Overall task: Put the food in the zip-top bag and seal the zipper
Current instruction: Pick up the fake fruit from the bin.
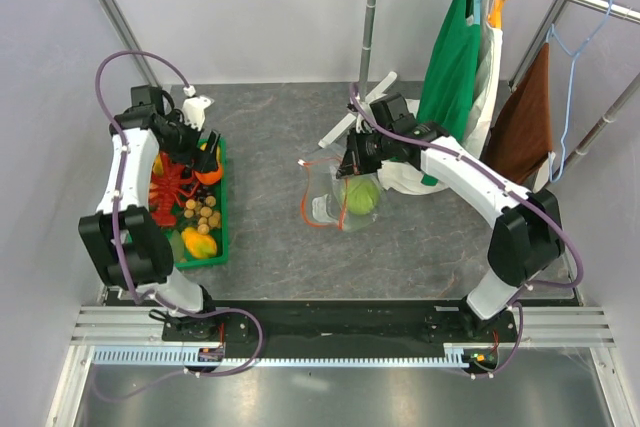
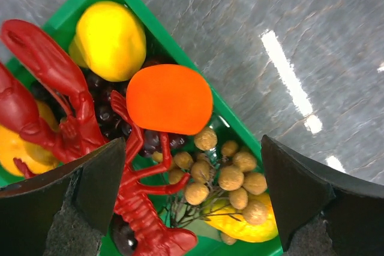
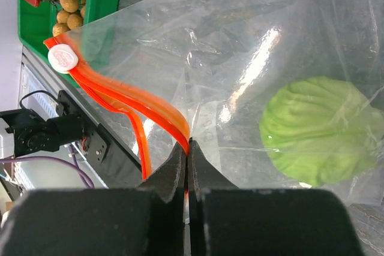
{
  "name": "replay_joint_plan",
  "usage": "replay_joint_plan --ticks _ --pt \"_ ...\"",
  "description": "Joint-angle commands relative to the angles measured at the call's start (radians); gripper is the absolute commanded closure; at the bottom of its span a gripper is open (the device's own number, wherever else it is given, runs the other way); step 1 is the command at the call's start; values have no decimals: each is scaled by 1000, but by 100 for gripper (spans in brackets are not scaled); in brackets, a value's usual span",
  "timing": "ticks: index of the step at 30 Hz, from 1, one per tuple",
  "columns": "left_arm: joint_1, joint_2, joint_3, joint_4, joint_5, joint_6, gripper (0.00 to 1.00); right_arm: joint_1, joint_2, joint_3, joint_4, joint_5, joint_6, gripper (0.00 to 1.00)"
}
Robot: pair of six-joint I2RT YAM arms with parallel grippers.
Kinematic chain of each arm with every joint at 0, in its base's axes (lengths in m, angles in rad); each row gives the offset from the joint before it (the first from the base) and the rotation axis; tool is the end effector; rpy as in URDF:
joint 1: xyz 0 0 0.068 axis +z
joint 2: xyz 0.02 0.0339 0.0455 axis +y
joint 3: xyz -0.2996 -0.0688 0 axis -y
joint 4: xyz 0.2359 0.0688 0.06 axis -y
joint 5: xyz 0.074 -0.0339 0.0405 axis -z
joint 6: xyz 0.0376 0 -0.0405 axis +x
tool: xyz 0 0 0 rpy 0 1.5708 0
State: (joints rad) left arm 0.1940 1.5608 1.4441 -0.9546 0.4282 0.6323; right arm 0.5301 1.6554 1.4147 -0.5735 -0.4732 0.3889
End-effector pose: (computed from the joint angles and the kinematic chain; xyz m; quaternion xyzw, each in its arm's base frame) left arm 0.3073 0.0445 0.3502 0.2571 0.9128 -0.0916 0.3039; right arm 0.3041 0.1981 0.3359 -0.1501 0.8950 0.3545 0.2252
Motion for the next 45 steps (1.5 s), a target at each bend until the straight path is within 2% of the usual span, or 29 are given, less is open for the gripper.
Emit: replay_joint_plan --ticks 1,5,14,25,27,30,38,42,45 --pt "-2 62 78 -23 -41 93 0 -1 10 56 63 5 -2 100" --pt "-2 117 78 20 -69 115 0 -1 44 69 81 11 1 100" --pt "-14 192 85 57 -39 152 1 4 119 159 81 34 -1 100" --pt "-27 154 19 40 -54 149 15 5 147 171 78 61 -16 100" --pt "-27 127 4 30 -45 150 15 7 150 171 80 62 -18 100" --pt "-27 130 -7 30 -46 141 9 5 158 176 81 59 -16 100" --pt "-28 183 21 39 -52 130 9 7 147 171 74 70 -18 100" --pt "-28 189 38 37 -57 122 15 7 141 167 69 73 -21 100" --pt "-28 160 48 22 -20 110 30 7 141 165 69 71 -21 100"
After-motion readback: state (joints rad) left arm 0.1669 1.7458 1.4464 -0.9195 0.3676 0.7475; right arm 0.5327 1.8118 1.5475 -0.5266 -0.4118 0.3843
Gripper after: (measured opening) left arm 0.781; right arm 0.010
